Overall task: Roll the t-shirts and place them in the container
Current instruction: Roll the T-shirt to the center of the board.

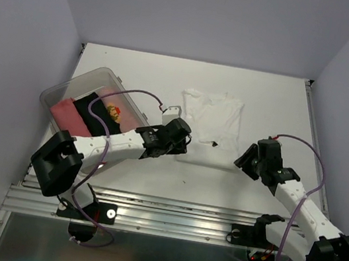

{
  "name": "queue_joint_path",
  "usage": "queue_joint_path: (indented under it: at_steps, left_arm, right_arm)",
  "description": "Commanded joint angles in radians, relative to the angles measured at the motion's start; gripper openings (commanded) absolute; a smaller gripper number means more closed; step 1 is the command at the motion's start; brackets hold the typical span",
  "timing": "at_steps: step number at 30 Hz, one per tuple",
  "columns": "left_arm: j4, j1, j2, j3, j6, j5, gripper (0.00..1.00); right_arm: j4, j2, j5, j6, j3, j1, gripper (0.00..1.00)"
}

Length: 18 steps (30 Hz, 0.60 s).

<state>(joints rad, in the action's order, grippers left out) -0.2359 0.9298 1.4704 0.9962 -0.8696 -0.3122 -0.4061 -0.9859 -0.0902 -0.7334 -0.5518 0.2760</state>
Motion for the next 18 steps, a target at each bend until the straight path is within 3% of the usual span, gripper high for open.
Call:
queue_joint_path:
  at_steps: [1,6,18]
  left_arm:
    - [0.058,0.000,0.010,-0.109,-0.065,0.076,0.57]
    - [0.107,0.000,0.050,-0.143,-0.095,0.091,0.63]
    - [0.200,-0.005,0.119,-0.191,-0.143,0.067,0.58]
  right_arm:
    - [0.000,0.032,0.075,-0.066,0.067,0.002,0.52]
    - [0.027,0.026,0.073,-0.092,0.102,0.002,0.52]
    - [0.133,-0.042,0.069,-0.112,0.121,0.002,0.46]
